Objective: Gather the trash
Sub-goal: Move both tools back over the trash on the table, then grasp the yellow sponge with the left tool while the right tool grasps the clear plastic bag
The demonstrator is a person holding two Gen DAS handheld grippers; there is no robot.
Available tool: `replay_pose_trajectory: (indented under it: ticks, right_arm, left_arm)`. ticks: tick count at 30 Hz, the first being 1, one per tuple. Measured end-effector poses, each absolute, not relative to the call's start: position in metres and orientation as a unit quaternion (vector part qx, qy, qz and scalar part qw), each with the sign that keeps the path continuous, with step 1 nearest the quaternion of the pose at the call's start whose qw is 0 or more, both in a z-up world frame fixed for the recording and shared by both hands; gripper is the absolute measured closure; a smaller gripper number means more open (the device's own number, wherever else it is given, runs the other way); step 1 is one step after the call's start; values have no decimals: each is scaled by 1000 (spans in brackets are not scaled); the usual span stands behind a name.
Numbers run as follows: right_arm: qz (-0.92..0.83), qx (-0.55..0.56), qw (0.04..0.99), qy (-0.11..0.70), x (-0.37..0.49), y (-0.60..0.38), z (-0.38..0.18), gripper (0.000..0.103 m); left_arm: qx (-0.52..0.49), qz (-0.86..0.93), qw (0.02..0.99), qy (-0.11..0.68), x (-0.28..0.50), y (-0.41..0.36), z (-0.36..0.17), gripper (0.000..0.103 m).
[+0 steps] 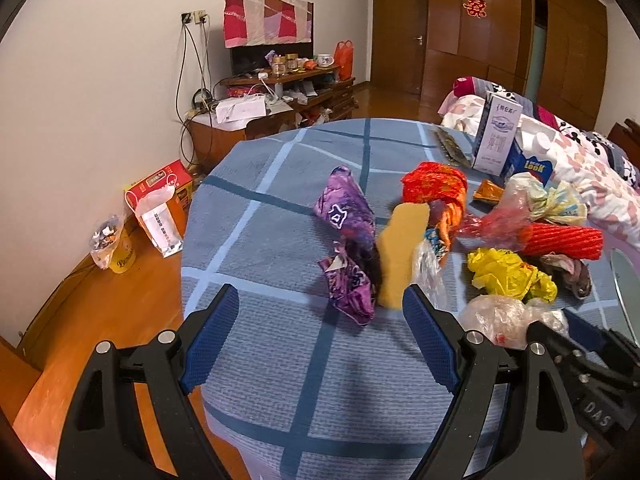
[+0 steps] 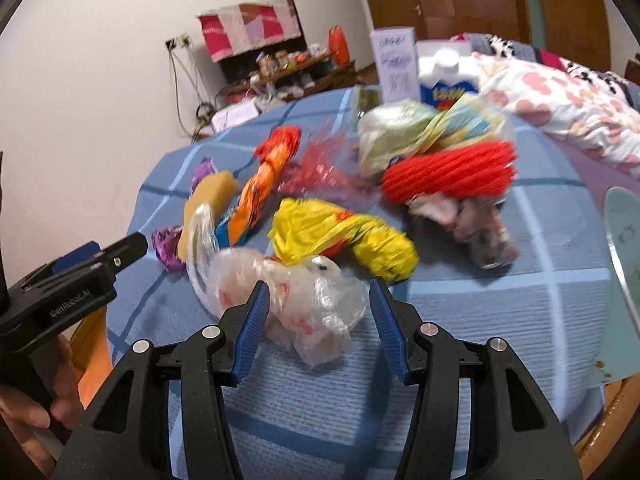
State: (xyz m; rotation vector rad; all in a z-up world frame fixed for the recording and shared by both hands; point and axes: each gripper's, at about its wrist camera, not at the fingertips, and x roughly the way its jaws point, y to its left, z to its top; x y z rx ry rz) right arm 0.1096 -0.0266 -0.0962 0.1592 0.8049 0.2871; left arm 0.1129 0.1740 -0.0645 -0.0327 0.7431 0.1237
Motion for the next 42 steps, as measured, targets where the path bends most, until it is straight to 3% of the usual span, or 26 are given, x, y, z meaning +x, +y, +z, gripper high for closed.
replay_pose_trajectory:
  ticks: [4,6,9,17,25,30,32,35,42]
  right_arm:
    - [155,76,899,403,112,-22,-104,65]
    - [160,76,897,406,111,-21,-105,80]
    - [168,74,897,402,108,-22,-103,87]
    - [142,87,934,317,81,-53,-59,88]
    - [29,120,960,252,69,-117,-36,89]
    - [16,133,956,262,73,-134,-42,88]
    - [17,133,955,265,73,-133,-44,88]
    - [19,131,955,264,72,-131,-44,88]
    - [9,135,961,241,65,-133,-36,88]
  left_arm:
    - [-18,64,929,365,114,178,-67,21]
    - [-18,66,928,365,115,179,-67,21]
    - [-18,67,928,366,114,179,-68,21]
    - [-13,50,934,354,116,167,-62,23]
    - [-16,22,929,369,145,151,-74,43]
    - [-10,17,925,380,160,140,-85,47]
    - [-4,13,924,381,164,138,-88,67]
    - [-9,0,923,384,169,137,-89,83]
    - [-17,-17,939,343,153,141,-58,84]
